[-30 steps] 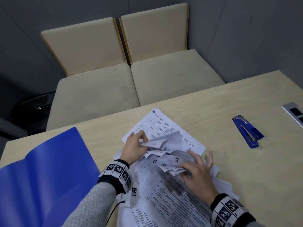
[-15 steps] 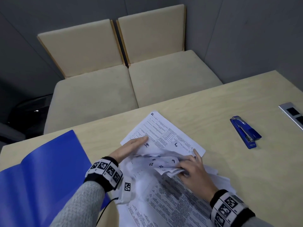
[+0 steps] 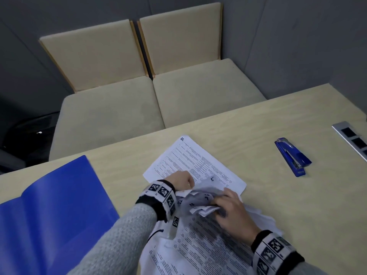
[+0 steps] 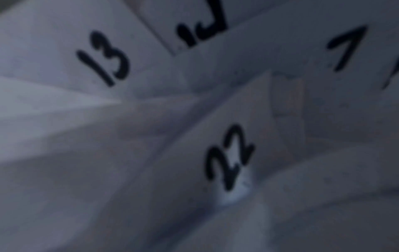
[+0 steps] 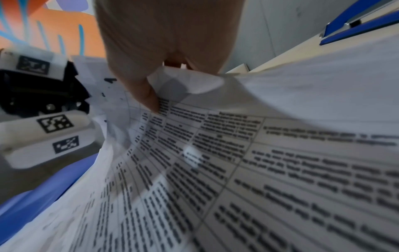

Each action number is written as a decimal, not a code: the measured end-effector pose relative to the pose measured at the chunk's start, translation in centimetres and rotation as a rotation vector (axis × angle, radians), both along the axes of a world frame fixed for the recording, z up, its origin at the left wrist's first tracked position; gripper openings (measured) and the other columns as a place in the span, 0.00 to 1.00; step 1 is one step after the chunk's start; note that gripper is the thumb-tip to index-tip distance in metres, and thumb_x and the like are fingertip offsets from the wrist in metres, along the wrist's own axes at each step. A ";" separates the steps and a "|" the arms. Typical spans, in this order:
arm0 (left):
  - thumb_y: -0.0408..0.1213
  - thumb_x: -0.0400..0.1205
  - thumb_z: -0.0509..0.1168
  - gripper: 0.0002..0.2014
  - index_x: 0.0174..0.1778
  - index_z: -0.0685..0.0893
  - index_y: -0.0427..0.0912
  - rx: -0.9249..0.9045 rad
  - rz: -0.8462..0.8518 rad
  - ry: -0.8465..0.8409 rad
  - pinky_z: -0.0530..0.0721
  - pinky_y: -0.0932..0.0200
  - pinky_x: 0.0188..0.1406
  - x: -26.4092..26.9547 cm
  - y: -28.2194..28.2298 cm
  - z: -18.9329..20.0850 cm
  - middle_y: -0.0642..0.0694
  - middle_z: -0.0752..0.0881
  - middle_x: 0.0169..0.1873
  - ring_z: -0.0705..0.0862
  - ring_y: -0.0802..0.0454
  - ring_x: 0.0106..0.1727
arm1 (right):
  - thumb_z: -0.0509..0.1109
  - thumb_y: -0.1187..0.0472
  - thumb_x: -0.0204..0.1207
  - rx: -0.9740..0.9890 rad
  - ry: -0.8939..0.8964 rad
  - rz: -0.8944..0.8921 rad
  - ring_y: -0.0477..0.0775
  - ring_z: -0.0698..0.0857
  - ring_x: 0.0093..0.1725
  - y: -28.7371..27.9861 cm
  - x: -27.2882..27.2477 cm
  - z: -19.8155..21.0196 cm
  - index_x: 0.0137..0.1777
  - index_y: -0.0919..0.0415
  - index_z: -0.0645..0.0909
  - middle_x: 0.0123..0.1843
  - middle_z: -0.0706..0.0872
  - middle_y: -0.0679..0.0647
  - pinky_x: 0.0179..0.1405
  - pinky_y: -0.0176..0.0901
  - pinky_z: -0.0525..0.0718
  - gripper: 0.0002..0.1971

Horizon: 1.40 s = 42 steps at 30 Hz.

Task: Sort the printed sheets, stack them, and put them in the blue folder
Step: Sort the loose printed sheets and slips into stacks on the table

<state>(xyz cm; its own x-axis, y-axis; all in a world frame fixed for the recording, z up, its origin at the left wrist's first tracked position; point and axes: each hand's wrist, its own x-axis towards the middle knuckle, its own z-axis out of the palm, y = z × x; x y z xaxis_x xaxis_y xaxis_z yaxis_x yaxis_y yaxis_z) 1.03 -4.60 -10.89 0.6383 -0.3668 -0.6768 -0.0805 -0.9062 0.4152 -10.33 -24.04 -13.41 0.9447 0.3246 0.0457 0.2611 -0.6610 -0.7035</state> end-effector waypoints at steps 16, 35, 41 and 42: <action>0.26 0.80 0.56 0.44 0.80 0.39 0.66 -0.181 0.186 -0.710 0.78 0.50 0.34 -1.7 5.2 4.4 0.41 0.82 0.34 0.76 0.41 0.30 | 0.66 0.60 0.74 -0.022 0.161 0.008 0.39 0.69 0.37 -0.3 0.6 1.1 0.29 0.44 0.68 0.27 0.69 0.45 0.50 0.31 0.66 0.15; 0.18 0.72 0.52 0.22 0.55 0.86 0.35 -0.447 0.635 -1.536 0.68 0.67 0.37 -2.7 8.5 16.5 0.47 0.78 0.43 0.73 0.58 0.39 | 0.66 0.53 0.73 -0.089 0.072 -0.102 0.18 0.60 0.63 -0.6 -0.2 1.5 0.40 0.46 0.85 0.37 0.75 0.27 0.78 0.61 0.29 0.06; 0.24 0.81 0.52 0.19 0.57 0.85 0.40 -0.749 0.999 -1.216 0.80 0.63 0.48 -2.4 10.3 14.9 0.48 0.88 0.54 0.85 0.56 0.55 | 0.67 0.44 0.75 0.035 0.387 -0.190 0.43 0.79 0.62 -1.8 0.8 1.2 0.54 0.53 0.84 0.57 0.87 0.45 0.76 0.63 0.63 0.16; 0.24 0.81 0.52 0.19 0.57 0.86 0.40 -0.760 1.032 -1.179 0.79 0.66 0.47 -2.7 10.7 14.6 0.49 0.88 0.54 0.85 0.56 0.54 | 0.69 0.39 0.71 0.053 0.478 -0.219 0.50 0.79 0.67 -2.4 1.1 0.5 0.61 0.53 0.82 0.63 0.84 0.43 0.74 0.62 0.67 0.24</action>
<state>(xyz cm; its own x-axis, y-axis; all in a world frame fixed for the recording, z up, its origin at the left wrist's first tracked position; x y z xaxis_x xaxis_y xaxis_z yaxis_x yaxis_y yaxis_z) -1.63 6.12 3.67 0.7776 0.4856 0.3994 -0.1906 -0.4233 0.8857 -9.25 -26.42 -12.90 0.9096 0.1265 -0.3958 -0.2371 -0.6242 -0.7444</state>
